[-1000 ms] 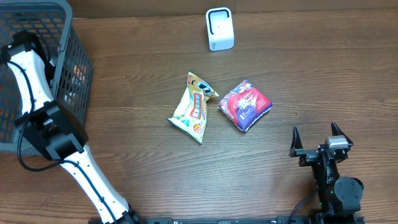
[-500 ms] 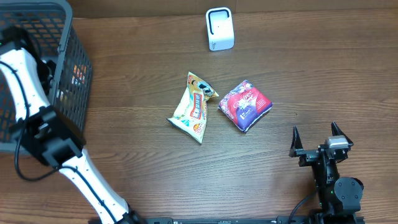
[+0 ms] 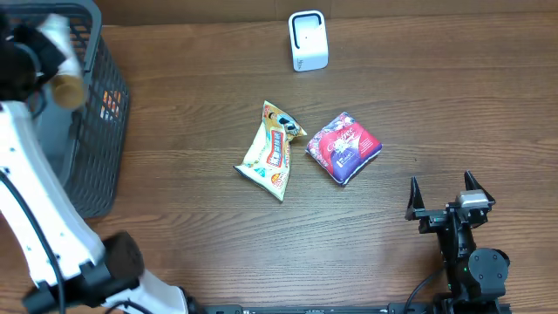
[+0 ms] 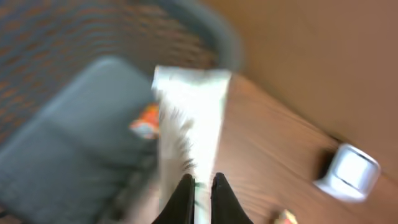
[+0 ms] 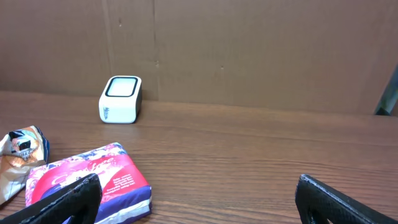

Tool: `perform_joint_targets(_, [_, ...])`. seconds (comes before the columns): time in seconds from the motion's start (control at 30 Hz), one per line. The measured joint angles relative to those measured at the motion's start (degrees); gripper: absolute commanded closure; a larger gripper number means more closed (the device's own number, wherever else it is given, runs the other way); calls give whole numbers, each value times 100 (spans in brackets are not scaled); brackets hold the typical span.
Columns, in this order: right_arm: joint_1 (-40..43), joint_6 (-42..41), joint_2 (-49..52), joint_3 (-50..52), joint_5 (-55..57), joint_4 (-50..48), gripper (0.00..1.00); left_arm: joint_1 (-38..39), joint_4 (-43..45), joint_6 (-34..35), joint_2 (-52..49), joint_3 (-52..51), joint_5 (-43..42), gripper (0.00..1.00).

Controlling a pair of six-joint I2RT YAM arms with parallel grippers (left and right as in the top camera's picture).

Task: Scan the item barcode
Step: 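Grasp the white Pantene tube, carry it to the table centre, release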

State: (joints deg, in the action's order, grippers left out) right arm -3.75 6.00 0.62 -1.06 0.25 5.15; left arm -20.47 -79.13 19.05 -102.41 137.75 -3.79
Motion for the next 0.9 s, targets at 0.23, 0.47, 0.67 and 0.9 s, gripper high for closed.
perform_joint_targets(0.23, [2, 2, 0, 0, 0, 2, 0, 2151, -170, 7, 219, 31, -238, 96])
perform_joint_targets(0.47, [0, 4, 0, 0, 0, 0, 0, 3615, -251, 44, -413, 28, -13, 96])
perform_joint_targets(0.67, [0, 2, 0, 0, 0, 0, 0, 3864, -236, 179, -824, -22, 608, 96])
perform_joint_targets(0.9, [0, 4, 0, 0, 0, 2, 0, 3860, -358, 199, -881, -20, 1351, 92])
